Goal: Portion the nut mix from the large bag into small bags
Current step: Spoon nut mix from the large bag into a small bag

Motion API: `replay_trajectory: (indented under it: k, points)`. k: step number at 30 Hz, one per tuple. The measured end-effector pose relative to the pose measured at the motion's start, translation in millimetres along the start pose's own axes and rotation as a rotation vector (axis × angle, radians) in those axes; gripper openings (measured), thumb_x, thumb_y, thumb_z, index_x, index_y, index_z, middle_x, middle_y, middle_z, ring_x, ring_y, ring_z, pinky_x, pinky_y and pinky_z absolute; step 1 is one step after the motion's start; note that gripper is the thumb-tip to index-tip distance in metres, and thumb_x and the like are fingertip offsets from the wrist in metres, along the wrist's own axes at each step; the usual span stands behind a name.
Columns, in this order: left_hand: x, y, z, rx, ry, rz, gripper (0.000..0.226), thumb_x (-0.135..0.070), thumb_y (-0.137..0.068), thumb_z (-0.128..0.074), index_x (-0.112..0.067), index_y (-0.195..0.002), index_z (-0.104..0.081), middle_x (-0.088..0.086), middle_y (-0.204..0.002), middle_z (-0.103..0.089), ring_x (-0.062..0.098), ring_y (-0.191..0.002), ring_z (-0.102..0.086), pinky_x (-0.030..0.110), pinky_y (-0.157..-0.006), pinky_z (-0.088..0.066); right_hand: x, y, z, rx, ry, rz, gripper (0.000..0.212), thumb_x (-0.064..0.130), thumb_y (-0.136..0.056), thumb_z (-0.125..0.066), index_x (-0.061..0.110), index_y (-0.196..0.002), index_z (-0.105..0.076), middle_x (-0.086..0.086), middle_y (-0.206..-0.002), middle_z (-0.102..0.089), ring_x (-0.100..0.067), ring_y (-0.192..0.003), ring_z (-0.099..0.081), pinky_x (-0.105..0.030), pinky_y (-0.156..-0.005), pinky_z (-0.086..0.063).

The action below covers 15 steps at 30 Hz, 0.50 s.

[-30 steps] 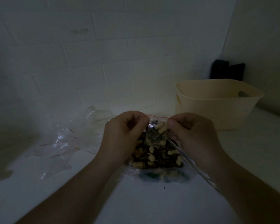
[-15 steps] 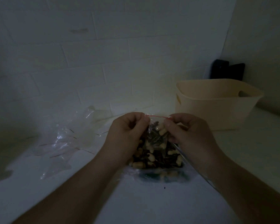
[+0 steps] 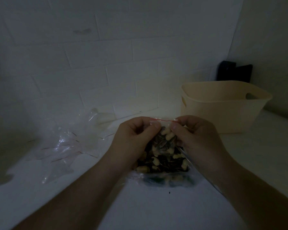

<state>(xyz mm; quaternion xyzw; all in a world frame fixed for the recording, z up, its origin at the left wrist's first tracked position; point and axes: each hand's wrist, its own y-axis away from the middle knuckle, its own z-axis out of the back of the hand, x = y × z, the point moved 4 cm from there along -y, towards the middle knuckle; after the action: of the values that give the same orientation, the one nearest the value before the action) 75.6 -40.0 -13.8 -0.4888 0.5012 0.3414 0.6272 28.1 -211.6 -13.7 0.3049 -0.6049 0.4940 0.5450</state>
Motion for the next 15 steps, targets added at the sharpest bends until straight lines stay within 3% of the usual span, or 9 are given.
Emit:
replay_trajectory:
  k: [4, 6, 10, 15]
  points:
    - [-3.2, 1.1, -1.4, -0.03, 0.004, -0.01, 0.012, -0.009, -0.096, -0.07, -0.008, -0.087, -0.077, 0.004, -0.08, -0.078, 0.01, -0.071, -0.072, 0.019, -0.062, -0.054, 1.1, 1.0, -1.3, 0.001, 0.008, 0.003, 0.014, 0.026, -0.091, -0.075, 0.035, -0.08, -0.076, -0.003, -0.078, -0.076, -0.021, -0.073, -0.075, -0.045, -0.074, -0.064]
    - [-3.8, 1.1, -0.7, -0.034, -0.003, -0.01, 0.012, -0.009, -0.096, -0.07, -0.009, -0.086, -0.077, 0.007, -0.081, -0.078, 0.012, -0.072, -0.072, 0.021, -0.063, -0.055, 1.7, 1.1, -0.7, -0.01, 0.025, 0.007, 0.013, 0.027, -0.09, -0.075, 0.033, -0.079, -0.076, 0.001, -0.075, -0.076, -0.015, -0.067, -0.073, -0.036, -0.068, -0.061]
    - [-4.5, 2.5, -1.1, -0.043, 0.001, 0.007, 0.014, -0.01, -0.096, -0.071, -0.01, -0.082, -0.076, 0.007, -0.08, -0.077, 0.013, -0.071, -0.072, 0.023, -0.063, -0.055, 2.0, 2.0, -1.1, -0.006, 0.033, -0.002, 0.011, 0.028, -0.09, -0.075, 0.036, -0.082, -0.076, 0.001, -0.076, -0.076, -0.016, -0.071, -0.074, -0.037, -0.071, -0.062]
    - [-5.7, 4.6, -1.2, -0.06, 0.006, 0.029, 0.015, -0.013, -0.097, -0.07, -0.01, -0.083, -0.077, 0.012, -0.084, -0.078, 0.02, -0.075, -0.074, 0.031, -0.068, -0.061, 6.5, 4.5, -2.6, 0.03, -0.007, -0.002, 0.018, 0.026, -0.091, -0.075, 0.038, -0.077, -0.076, 0.008, -0.073, -0.075, -0.004, -0.063, -0.069, -0.019, -0.058, -0.053]
